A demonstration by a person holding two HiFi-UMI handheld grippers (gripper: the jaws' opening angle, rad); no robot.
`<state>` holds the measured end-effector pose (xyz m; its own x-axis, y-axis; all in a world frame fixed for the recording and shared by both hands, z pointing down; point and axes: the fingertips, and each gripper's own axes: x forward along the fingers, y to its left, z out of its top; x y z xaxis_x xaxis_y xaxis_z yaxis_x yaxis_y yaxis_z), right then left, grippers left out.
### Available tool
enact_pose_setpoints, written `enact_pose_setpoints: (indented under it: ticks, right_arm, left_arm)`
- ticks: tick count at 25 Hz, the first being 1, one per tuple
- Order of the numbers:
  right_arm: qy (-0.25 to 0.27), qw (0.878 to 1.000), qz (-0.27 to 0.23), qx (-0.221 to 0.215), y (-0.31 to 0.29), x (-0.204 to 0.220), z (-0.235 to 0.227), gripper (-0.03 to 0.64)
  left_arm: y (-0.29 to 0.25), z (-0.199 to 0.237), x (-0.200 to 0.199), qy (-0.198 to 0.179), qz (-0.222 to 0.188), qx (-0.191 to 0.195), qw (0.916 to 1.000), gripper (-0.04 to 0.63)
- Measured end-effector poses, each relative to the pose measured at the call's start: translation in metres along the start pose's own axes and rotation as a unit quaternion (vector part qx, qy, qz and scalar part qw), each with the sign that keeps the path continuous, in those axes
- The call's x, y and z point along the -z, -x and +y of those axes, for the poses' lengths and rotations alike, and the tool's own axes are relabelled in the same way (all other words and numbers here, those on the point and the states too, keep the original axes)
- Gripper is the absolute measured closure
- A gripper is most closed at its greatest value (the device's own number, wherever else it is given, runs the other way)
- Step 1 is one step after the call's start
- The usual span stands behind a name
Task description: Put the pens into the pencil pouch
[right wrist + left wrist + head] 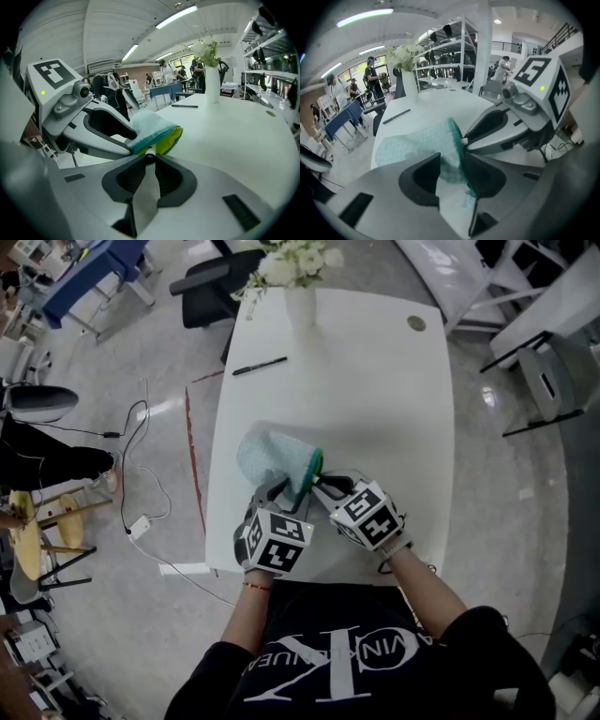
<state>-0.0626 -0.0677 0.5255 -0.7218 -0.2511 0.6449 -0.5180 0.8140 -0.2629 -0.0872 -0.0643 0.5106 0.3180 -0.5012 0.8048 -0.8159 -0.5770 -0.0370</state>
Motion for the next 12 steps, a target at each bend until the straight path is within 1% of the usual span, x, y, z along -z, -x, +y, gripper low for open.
enact_pose_setpoints:
  ticks: [2,5,8,12]
  right_arm:
    - [0.004,1.000,-0.003,0.003,0.000,-0.003,-0.001,0.541]
    - [0.023,1.000,-0.003,0.008,0.002,-0.007,0.000,0.541]
    - [0.070,0.997,0.002,0.025,0.004,-0.013,0.002,0.541]
    - [0.152,0.987,0.014,0.049,0.003,-0.024,0.005,0.540]
  left_arm:
    - [-0.004,0.002,0.002,-0.011,0.010,-0.015,0.9998,0.472]
    - [-0.002,0.004,-0.001,0.014,-0.003,-0.014,0.9998,0.553]
    - [0.004,0.006,-0.006,0.051,-0.032,0.006,0.9982,0.572]
    - [0.016,0.006,-0.020,0.097,-0.085,0.043,0.9907,0.578]
